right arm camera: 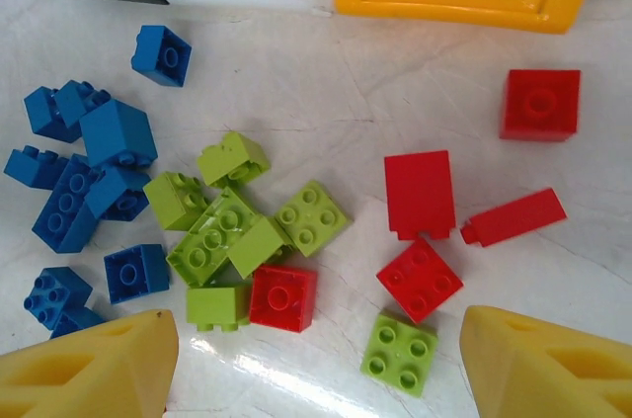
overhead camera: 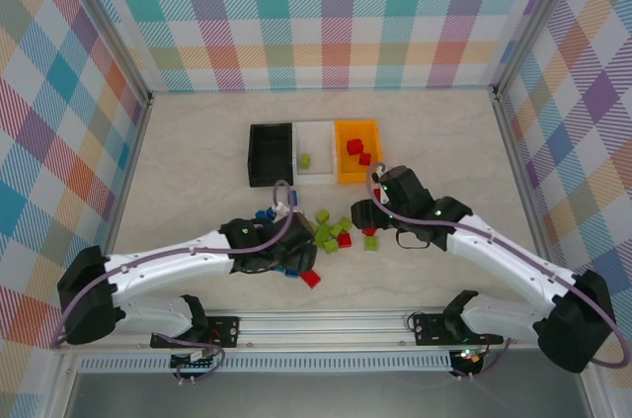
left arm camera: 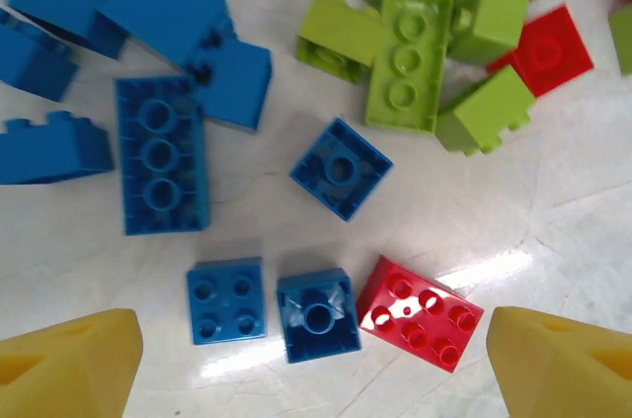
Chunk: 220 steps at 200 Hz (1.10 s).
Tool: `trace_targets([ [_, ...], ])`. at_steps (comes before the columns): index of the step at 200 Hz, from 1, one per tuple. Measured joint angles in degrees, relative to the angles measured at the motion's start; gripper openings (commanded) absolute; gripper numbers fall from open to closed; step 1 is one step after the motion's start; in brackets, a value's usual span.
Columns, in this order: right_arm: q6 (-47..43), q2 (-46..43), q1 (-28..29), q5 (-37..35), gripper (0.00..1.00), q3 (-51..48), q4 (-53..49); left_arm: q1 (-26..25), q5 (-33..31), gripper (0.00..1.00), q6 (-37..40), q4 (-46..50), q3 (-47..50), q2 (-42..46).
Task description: Sort the legos into containers by color
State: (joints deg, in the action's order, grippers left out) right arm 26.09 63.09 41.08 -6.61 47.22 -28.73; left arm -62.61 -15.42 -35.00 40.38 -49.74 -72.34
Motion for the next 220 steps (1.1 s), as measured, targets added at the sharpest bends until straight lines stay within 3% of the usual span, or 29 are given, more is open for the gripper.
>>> trace_targets([
  [41, 1.16, -2.64, 0.0, -0.76, 0.75, -1.64, -0.07, -1.31, 0.44, 0.68, 0.35, -0.2, -3.13, -8.13],
  [104, 1.79, -4.33, 0.0, -1.53, 0.75, -2.89, -0.22, -2.14, 1.4, 0.68, 1.57, 0.33, -6.75, -13.29],
  [136, 1.79, -4.59, 0.0, -1.51, 0.75, -3.43, -0.24, -2.01, -0.76, 0.61, -0.46, 1.31, -4.42, -10.4],
  [177, 1.79, -4.55, 0.0, -1.53, 0.75, -3.43, -0.22, 0.17, -2.58, 0.59, -4.87, 2.19, 3.23, -3.39],
  [220, 1.79, -4.55, 0.0, -1.53, 0.75, -3.43, 0.0, 5.01, -3.02, 0.64, -7.26, 2.16, 9.27, 4.5],
])
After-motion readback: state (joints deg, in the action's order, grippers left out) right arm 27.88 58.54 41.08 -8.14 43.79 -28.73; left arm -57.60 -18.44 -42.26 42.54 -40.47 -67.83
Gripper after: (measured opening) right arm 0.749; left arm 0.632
